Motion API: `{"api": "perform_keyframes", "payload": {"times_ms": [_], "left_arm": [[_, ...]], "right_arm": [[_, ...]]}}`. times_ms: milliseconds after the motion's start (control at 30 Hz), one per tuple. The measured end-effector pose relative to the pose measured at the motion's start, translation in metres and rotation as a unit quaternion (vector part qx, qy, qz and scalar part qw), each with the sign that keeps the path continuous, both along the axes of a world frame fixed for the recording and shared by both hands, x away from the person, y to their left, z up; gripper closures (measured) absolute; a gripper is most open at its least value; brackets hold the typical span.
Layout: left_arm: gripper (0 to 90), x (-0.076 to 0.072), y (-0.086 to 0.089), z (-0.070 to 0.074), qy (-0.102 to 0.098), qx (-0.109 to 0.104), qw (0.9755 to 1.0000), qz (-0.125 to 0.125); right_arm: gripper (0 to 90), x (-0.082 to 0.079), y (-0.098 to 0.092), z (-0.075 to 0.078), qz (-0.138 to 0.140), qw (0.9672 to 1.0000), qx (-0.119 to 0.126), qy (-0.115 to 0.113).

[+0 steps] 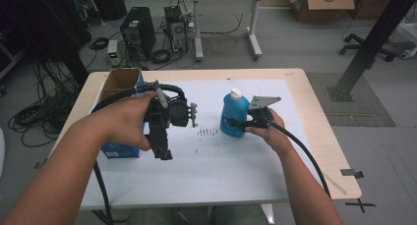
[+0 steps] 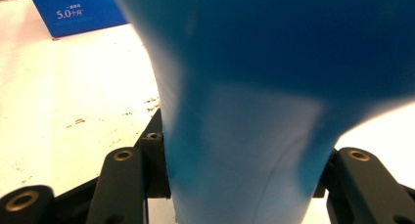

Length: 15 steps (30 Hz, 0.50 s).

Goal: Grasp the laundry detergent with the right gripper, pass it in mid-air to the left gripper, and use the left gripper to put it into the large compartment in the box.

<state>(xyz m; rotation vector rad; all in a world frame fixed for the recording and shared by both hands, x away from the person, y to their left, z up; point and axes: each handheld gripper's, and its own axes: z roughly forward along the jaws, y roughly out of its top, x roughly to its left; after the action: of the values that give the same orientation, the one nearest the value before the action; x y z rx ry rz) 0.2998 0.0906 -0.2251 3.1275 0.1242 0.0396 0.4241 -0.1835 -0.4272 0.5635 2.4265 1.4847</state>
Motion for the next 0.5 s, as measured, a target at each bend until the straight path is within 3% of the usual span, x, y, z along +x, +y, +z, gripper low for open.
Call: {"api": "perform_keyframes", "payload": {"times_ms": [267,500], "left_arm": [[0.2,-0.002,0.0,0.005,-0.005,0.0,1.0,0.002],[0.2,-0.002,0.0,0.013,-0.011,-0.001,0.9999,0.006]], "right_arm": [[46.6,-0.002,-0.002,0.006,0.011,0.9999,0.007,0.003],[46.4,-0.012,-0.006,0.039,0.036,0.9991,-0.001,-0.022]]}}
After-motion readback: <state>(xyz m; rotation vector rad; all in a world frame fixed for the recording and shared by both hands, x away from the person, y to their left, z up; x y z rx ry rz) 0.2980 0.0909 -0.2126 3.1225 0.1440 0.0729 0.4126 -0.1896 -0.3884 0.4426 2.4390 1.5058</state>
